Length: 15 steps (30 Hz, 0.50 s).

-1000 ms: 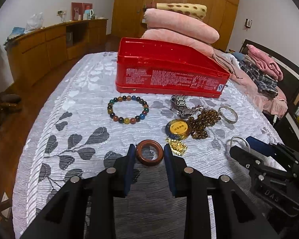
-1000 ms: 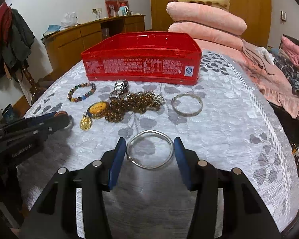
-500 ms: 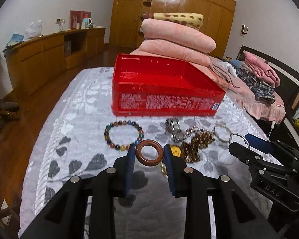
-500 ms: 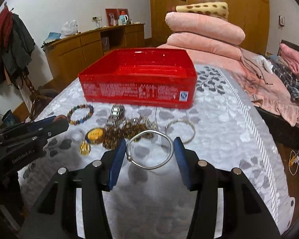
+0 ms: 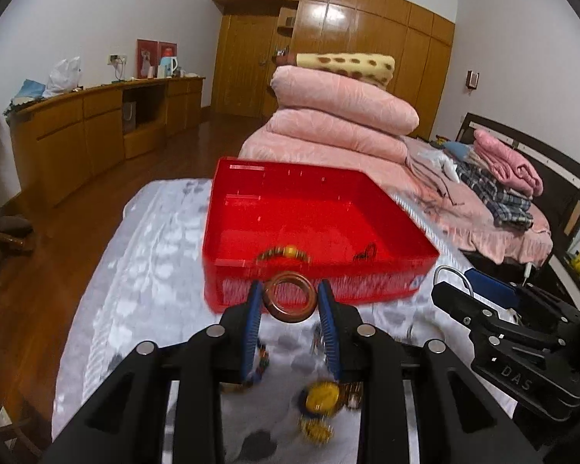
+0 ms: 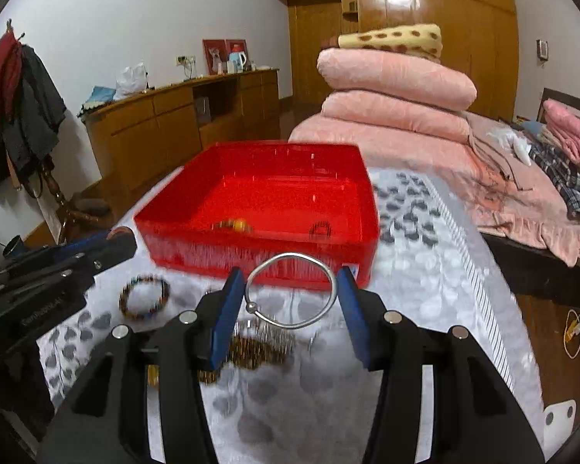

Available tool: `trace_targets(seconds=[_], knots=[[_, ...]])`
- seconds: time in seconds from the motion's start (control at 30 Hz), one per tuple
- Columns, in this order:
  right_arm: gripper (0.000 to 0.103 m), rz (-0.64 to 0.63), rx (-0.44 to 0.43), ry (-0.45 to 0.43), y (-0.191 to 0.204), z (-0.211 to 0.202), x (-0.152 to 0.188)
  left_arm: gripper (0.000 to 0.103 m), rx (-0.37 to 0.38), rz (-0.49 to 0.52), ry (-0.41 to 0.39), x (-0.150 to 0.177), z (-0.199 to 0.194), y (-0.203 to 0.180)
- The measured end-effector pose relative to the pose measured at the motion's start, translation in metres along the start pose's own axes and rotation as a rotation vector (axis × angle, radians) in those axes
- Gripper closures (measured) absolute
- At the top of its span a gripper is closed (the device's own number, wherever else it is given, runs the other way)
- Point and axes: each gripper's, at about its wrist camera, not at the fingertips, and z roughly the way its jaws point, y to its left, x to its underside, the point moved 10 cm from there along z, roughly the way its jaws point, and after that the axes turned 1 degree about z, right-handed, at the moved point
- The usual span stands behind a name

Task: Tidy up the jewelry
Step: 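Lower the bangle into the red tin with the right tool while the left drops the ring in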

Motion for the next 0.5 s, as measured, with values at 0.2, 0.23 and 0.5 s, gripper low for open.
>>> trace_targets(seconds=[0.2, 0.23, 0.5], knots=[[0.055, 0.022, -0.019, -0.027, -0.006, 0.018, -0.035, 0.074, -0.003, -0.008, -0.02, -0.03, 0.02, -0.001], [0.055, 0.024, -0.018, -0.027, -0.007, 0.023, -0.04, 0.074, -0.008, -0.008, -0.021, -0.036, 0.027, -0.001], [0.055, 0.063, -0.031, 0.018, -0.015, 0.067, -0.055, 0.074, -0.028, -0.026, 0.013, -0.054, 0.069, 0.007]])
